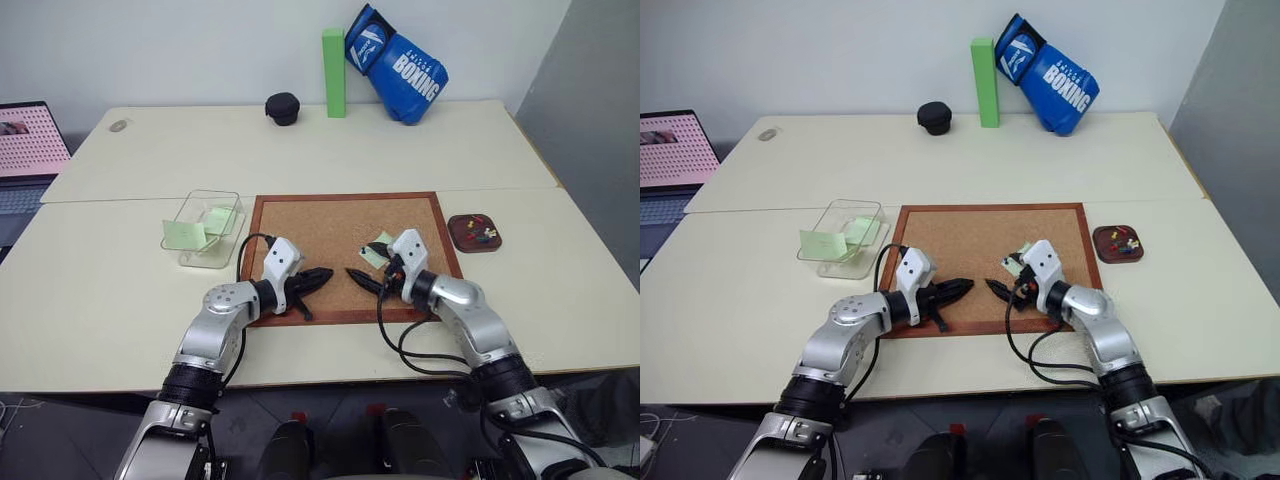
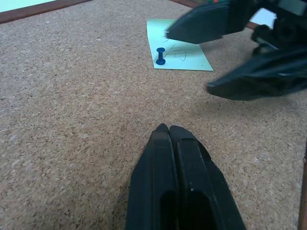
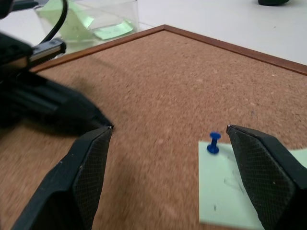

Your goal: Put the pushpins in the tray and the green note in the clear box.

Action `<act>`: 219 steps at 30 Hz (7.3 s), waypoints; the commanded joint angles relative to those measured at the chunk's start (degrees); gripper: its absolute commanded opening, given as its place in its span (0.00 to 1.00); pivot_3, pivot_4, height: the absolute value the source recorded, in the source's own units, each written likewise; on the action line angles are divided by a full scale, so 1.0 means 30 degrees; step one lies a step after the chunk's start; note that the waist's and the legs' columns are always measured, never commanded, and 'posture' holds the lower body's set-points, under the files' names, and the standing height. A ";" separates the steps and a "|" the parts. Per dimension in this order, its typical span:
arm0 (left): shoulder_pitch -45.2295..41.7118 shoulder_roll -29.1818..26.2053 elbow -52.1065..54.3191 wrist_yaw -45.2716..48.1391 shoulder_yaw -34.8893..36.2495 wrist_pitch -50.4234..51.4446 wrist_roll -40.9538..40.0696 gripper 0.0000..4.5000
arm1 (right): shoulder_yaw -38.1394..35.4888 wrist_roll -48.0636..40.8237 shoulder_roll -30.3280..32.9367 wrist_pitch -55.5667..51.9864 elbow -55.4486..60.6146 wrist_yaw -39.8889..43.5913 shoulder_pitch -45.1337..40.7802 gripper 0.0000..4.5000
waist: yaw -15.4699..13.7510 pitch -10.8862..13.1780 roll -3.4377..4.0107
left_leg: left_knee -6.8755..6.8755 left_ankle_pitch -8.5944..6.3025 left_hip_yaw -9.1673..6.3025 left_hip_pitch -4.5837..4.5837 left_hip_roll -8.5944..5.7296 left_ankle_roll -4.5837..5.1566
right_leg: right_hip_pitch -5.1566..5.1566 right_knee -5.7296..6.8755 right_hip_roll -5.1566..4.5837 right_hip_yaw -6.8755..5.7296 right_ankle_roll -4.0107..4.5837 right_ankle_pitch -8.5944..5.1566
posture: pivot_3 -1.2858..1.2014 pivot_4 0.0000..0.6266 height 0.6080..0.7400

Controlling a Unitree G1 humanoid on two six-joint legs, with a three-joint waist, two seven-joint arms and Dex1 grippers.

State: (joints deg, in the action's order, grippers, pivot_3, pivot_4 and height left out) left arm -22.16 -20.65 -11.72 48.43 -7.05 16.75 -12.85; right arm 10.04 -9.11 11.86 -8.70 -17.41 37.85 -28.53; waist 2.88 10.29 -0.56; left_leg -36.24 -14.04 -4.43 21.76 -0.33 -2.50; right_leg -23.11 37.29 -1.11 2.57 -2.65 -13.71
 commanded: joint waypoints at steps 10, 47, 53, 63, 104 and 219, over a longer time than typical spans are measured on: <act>0.0900 -0.0526 -0.0515 0.0238 -0.0524 0.0413 0.0475 0.00 | -0.0654 0.1056 -0.0785 0.2830 -0.4759 -0.1010 -0.2603 0.67 | 0.0075 -0.0005 0.0003 | 0.0006 0.0000 0.0003 0.0000 0.0003 0.0001 | -0.0007 0.0007 0.0002 0.0005 0.0004 -0.0001 | 0.52 0.24 1.00; 0.1065 -0.0252 -0.0363 0.0128 -0.0637 0.0553 0.0415 0.00 | -0.1052 0.1185 0.0476 0.0467 0.3532 -0.0896 -0.1308 0.01 | 0.0115 -0.0025 0.0005 | 0.0019 -0.0001 -0.0006 0.0003 0.0007 0.0000 | -0.0021 0.0014 0.0005 -0.0001 0.0005 -0.0005 | 0.52 0.24 1.00; 0.0650 0.0098 0.0121 -0.0056 -0.0236 0.1203 -0.0210 0.00 | -0.0774 0.1213 0.0613 -0.0128 0.4407 -0.0720 -0.1045 0.01 | 0.0078 -0.0025 0.0005 | 0.0014 0.0000 -0.0001 0.0007 -0.0004 0.0000 | -0.0021 0.0018 -0.0004 0.0005 0.0006 -0.0005 | 0.52 0.24 1.00; -0.5186 0.0019 0.1636 0.0141 0.4466 1.3216 -0.8813 0.30 | 0.1426 0.2475 0.3613 0.2921 0.5635 0.2876 -0.0467 0.00 | -0.0001 0.0096 -0.0175 | -0.0045 0.0000 -0.0061 0.0094 -0.0006 0.0000 | -0.0044 0.0018 0.0005 -0.0069 0.0000 -0.0005 | 0.52 0.24 1.00; -0.7871 -0.0246 -0.0422 0.1066 0.4493 2.1382 -1.2346 0.01 | 0.3253 0.4793 0.5321 1.4179 0.4240 0.4799 -0.1907 0.00 | 0.0008 0.0127 -0.0198 | -0.0023 0.0064 -0.0062 0.0079 -0.0010 -0.0123 | -0.0046 0.0008 -0.0015 -0.0046 0.0006 -0.0002 | 0.52 0.24 1.00; -0.3519 -0.0030 0.5271 -1.2029 0.6157 0.6016 0.0308 0.85 | -0.1571 0.0206 0.4507 -0.3097 1.1301 -0.1016 0.0521 0.97 | -0.0430 0.0135 -0.0226 | -0.0005 0.0062 -0.0067 0.0106 -0.0016 -0.0109 | -0.0051 -0.0027 -0.0033 -0.0070 0.0096 0.0080 | 0.52 0.24 1.00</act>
State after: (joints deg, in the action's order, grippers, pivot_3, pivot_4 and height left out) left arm -35.23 -19.43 -3.40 6.96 15.34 37.82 -10.98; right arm 9.07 -8.01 26.13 -12.99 14.05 39.04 -28.15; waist 1.59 10.69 -1.24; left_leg -36.24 -13.85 -4.62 22.08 -0.37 -2.85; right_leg -23.27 37.21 -1.22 2.38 -2.35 -13.46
